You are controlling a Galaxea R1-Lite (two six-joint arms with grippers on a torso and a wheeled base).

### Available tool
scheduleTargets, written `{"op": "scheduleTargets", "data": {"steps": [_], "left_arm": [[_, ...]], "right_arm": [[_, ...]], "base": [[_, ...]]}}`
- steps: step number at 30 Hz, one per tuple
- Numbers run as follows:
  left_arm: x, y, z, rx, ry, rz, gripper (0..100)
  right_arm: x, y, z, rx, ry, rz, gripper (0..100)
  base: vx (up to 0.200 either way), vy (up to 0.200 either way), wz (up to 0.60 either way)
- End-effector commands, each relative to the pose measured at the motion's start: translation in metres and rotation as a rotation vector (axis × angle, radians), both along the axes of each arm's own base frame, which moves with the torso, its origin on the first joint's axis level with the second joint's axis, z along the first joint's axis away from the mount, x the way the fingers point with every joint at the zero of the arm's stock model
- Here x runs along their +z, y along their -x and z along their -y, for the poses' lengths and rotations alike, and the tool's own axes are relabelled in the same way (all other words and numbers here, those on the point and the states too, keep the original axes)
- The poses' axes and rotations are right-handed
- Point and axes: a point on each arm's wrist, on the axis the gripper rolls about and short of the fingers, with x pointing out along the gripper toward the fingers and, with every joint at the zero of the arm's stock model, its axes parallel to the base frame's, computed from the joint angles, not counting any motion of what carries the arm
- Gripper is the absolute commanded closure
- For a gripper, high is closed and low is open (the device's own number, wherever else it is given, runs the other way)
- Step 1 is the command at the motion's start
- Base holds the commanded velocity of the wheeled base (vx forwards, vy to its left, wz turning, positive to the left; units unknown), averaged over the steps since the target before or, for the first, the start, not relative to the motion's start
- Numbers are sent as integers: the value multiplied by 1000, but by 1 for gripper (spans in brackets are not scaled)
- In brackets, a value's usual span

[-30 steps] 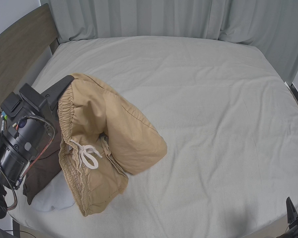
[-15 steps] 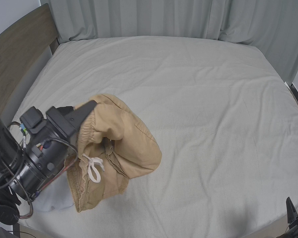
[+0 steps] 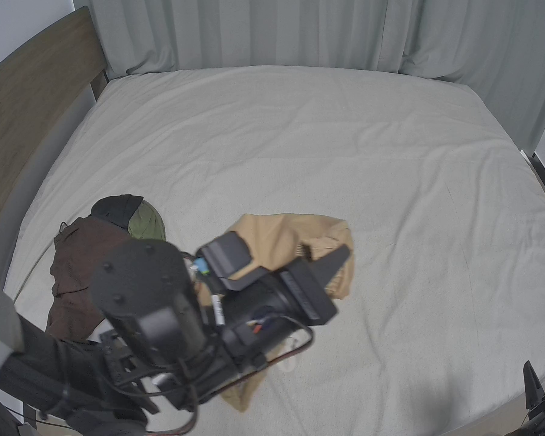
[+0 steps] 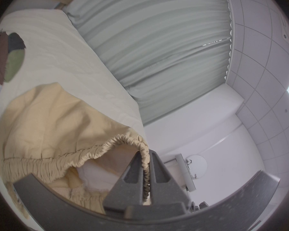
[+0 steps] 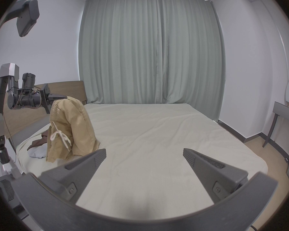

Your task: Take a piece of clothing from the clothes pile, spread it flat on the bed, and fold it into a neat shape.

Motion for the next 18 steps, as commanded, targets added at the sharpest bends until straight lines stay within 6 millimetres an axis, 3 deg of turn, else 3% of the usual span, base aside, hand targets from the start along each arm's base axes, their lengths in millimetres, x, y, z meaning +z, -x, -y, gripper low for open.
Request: {"op": "scheduleTargets", "data": {"steps": [1, 3, 6, 10, 15, 18], "left_arm": [[-6, 11, 80, -174, 70, 6, 100], [23, 17, 90, -245, 193, 12, 100], [69, 22, 87, -279, 359, 48, 100], [97, 20, 68, -258, 438, 92, 100], [97, 9, 36, -196, 422, 55, 100], [78, -3, 20, -132, 348, 25, 100]], "right_arm": [[-5, 0, 0, 2, 0, -1, 0], [-5, 0, 0, 0, 0, -1, 0], [-5, 0, 0, 0, 0, -1, 0], [-5, 0, 0, 0, 0, -1, 0], [-5, 0, 0, 2, 0, -1, 0], [-5, 0, 0, 2, 0, -1, 0]], "base": [[0, 0, 0], [0, 0, 0], [0, 0, 0], [0, 0, 0], [0, 0, 0], [0, 0, 0]]}}
